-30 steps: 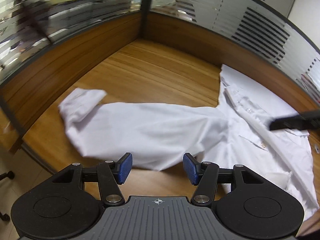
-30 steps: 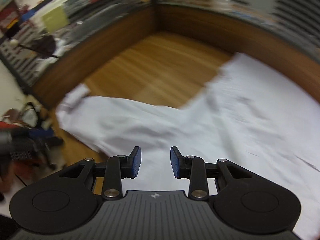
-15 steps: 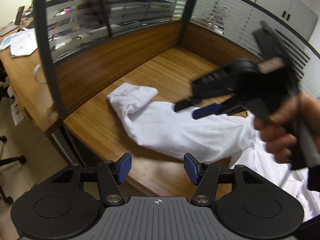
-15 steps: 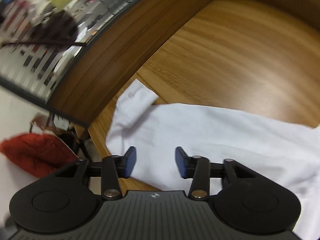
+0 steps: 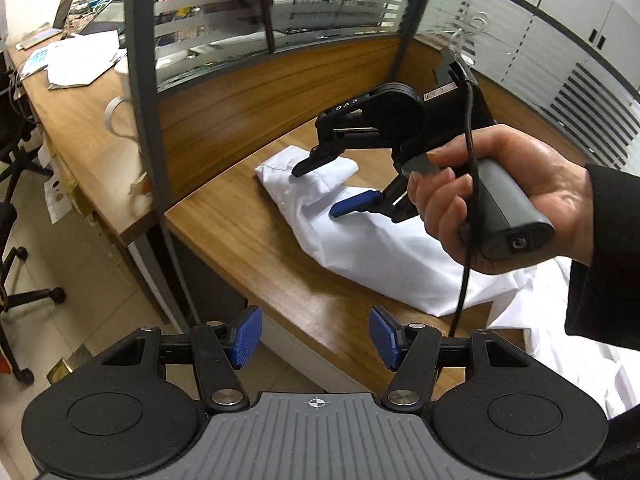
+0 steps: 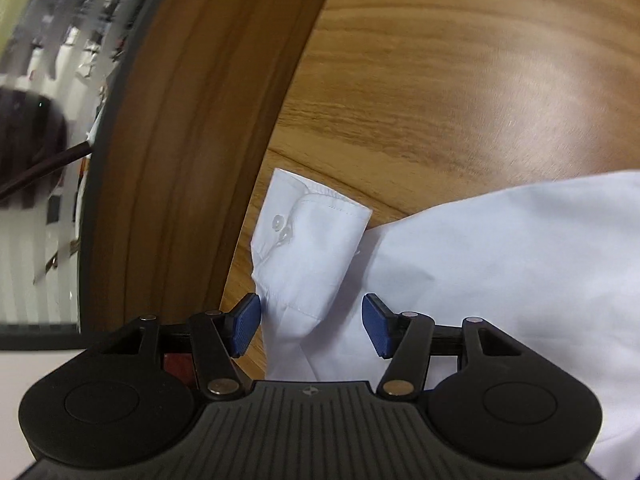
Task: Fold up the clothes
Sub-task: 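Grasp the shirt with the right gripper and lift it off the desk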
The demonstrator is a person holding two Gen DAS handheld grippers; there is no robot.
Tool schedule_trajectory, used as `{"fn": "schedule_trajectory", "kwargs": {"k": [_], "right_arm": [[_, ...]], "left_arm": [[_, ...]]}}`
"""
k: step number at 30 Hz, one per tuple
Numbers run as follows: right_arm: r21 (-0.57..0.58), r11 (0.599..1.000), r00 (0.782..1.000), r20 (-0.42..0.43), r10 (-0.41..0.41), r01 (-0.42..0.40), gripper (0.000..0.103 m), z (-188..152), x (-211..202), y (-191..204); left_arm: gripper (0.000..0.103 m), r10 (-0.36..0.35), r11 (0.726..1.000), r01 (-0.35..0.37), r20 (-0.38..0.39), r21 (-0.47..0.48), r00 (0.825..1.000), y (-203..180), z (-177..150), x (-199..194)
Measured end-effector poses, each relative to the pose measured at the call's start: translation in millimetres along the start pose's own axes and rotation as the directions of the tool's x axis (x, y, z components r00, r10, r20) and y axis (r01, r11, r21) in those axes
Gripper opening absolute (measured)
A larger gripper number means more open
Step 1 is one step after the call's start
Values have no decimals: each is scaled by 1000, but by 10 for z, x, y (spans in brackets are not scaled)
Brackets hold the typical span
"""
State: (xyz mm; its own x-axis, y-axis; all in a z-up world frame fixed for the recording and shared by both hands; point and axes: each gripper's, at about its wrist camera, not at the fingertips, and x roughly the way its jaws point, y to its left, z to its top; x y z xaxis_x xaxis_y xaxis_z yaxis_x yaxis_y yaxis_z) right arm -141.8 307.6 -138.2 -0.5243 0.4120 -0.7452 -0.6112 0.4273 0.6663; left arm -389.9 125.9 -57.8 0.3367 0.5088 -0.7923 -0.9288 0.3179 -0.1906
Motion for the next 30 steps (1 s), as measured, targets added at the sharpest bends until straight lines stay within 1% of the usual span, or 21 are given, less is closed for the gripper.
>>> {"fn": "schedule_trajectory", "kwargs": {"k": [1,2,4,5,8,10,12,16,20,23,25,27,30], "right_arm": [[4,1000,1000,4,6,-6,56,8,8,4],[1,1000,1000,11,15,-15,35,15,-6,13],[-7,999,999,29,35,-35,24,29,-77,37],[-13,999,998,40,45,-45,22,38,-139,52],[-19,996,992,92,85,-84,22,62,-524,65],[-17,993,984,132,120,-119,21,81,-848,52],[-41,992,973,194,129,-123,21,105,-1254,20],[-48,993,937,328,116,-106,21,138,-2077,-200],[-12,997,901,429,69,-70,21,178,-2806,-577],[30,999,872,490,8,-26,21,137,-3303,-940],[67,998,850,525,-33,-2,21,93,-3586,-1209],[110,994,830,553,-72,13,21,67,-3799,-1492],[166,986,805,580,-125,33,21,56,-4067,-1897]], "left_arm": [[62,-1,1000,1,-1,-1,1000,-2,-2,5],[62,-2,1000,2,-3,-1,1000,-4,-4,10],[63,-6,1000,6,-6,-1,1000,-14,-7,22],[63,-9,1000,9,-9,3,1000,-26,-6,35],[63,-11,1000,11,-8,17,1000,-84,8,86],[63,-2,998,2,14,61,1000,-174,22,113],[63,-4,994,0,33,106,999,-272,40,147],[63,-77,990,74,18,120,997,-478,83,280],[63,-155,977,158,-28,145,987,-778,83,447],[64,-210,964,219,-74,153,975,-1057,38,567],[67,-237,953,252,-105,168,966,-1249,-23,648],[67,-239,948,259,-125,187,963,-1444,-88,736],[67,-222,951,246,-141,188,965,-1694,-177,855]]}}
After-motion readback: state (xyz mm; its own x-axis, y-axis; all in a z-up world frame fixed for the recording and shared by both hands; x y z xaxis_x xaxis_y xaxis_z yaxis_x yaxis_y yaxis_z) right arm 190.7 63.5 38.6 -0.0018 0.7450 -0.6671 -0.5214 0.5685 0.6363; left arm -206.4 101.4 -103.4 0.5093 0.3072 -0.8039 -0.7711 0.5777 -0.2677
